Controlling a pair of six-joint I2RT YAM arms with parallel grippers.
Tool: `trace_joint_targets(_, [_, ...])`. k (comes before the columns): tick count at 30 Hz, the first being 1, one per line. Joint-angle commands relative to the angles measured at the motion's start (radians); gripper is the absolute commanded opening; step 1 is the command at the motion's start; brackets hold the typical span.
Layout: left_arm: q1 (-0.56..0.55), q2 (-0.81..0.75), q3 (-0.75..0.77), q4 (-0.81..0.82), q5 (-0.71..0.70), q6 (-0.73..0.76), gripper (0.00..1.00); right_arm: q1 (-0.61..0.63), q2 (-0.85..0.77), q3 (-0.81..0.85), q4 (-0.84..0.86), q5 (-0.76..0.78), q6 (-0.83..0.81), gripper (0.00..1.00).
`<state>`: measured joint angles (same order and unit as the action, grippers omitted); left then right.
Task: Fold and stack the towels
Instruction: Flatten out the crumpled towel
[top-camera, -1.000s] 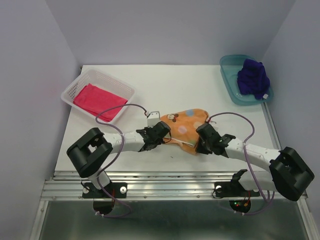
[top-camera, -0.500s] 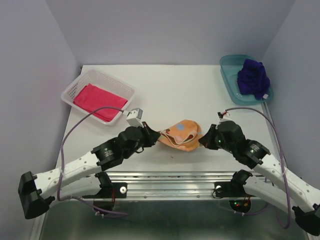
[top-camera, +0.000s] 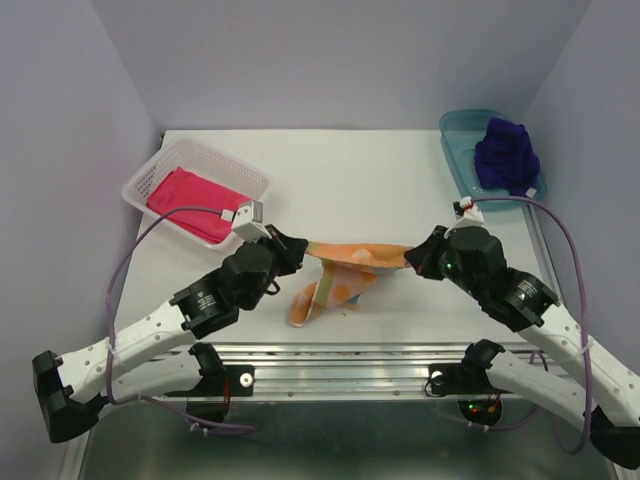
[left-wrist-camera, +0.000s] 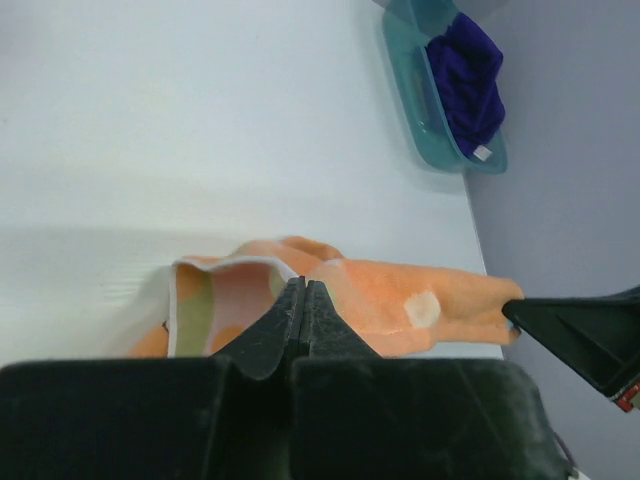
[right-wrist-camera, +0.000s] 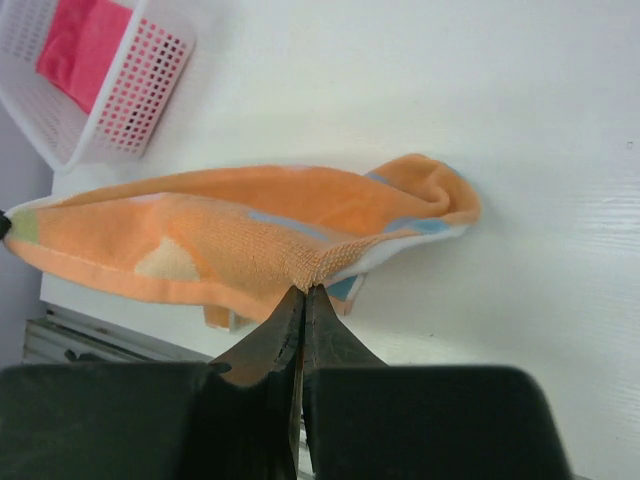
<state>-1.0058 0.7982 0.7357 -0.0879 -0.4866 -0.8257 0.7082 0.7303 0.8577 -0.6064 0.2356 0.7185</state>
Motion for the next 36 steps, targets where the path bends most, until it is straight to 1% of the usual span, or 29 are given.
trace_joint_targets(1, [0.074,0.073,0.060,0.034,-0.075,0.000,0.00,0.008,0.070,0.086,0.069,0.090,-0.008,0.01])
trace_joint_targets(2, [0.129,0.094,0.077,0.051,-0.031,0.022,0.00,0.007,0.092,0.111,0.107,0.090,-0.017,0.01])
trace_joint_targets(4, [0.192,0.148,0.103,0.083,0.008,0.046,0.00,0.007,0.145,0.162,0.143,0.100,-0.056,0.01])
trace_joint_targets(5, [0.250,0.169,0.138,0.121,0.067,0.084,0.00,0.008,0.206,0.237,0.163,0.100,-0.071,0.01])
trace_joint_targets(7, [0.285,0.183,0.184,0.155,0.111,0.115,0.00,0.007,0.254,0.312,0.186,0.090,-0.129,0.01])
trace_joint_targets(8, [0.294,0.187,0.245,0.157,0.120,0.131,0.00,0.007,0.299,0.357,0.213,0.091,-0.148,0.01])
trace_joint_targets(9, [0.294,0.185,0.275,0.157,0.120,0.166,0.00,0.007,0.317,0.439,0.221,0.087,-0.166,0.01])
trace_joint_targets(11, [0.294,0.171,0.351,0.158,0.123,0.200,0.00,0.007,0.369,0.530,0.223,0.073,-0.208,0.01])
trace_joint_targets(12, [0.294,0.151,0.375,0.157,0.120,0.221,0.00,0.007,0.385,0.567,0.223,0.033,-0.218,0.01])
trace_joint_targets(13, [0.294,0.142,0.396,0.149,0.118,0.232,0.00,0.007,0.394,0.640,0.221,0.013,-0.228,0.01])
trace_joint_targets(15, [0.294,0.106,0.444,0.149,0.143,0.252,0.00,0.007,0.408,0.702,0.209,-0.034,-0.240,0.01])
trace_joint_targets(16, [0.294,0.095,0.459,0.148,0.155,0.264,0.00,0.008,0.414,0.727,0.209,-0.094,-0.246,0.01])
trace_joint_targets(17, [0.294,0.084,0.482,0.148,0.192,0.273,0.00,0.007,0.412,0.765,0.201,-0.117,-0.240,0.01])
trace_joint_targets(18, [0.294,0.067,0.494,0.148,0.209,0.281,0.00,0.007,0.406,0.782,0.197,-0.155,-0.238,0.01])
trace_joint_targets(23, [0.294,0.029,0.563,0.126,0.328,0.292,0.00,0.007,0.380,0.865,0.188,-0.249,-0.205,0.01])
trace_joint_targets(25, [0.294,0.016,0.594,0.126,0.382,0.292,0.00,0.008,0.373,0.897,0.201,-0.346,-0.186,0.01])
trace_joint_targets(26, [0.294,0.010,0.616,0.125,0.440,0.289,0.00,0.007,0.376,0.929,0.197,-0.413,-0.162,0.01])
trace_joint_targets(27, [0.294,0.007,0.625,0.125,0.465,0.278,0.00,0.007,0.379,0.941,0.191,-0.445,-0.136,0.01])
trace_joint_targets(28, [0.294,0.004,0.630,0.125,0.523,0.272,0.00,0.007,0.379,0.946,0.188,-0.476,-0.119,0.01])
trace_joint_targets(31, [0.294,-0.016,0.636,0.125,0.562,0.241,0.00,0.008,0.359,0.923,0.218,-0.576,-0.068,0.01])
trace_joint_targets(34, [0.294,-0.039,0.622,0.128,0.608,0.206,0.00,0.007,0.324,0.896,0.238,-0.616,-0.027,0.01])
trace_joint_targets(36, [0.294,-0.053,0.610,0.128,0.648,0.186,0.00,0.007,0.296,0.883,0.244,-0.616,-0.005,0.01])
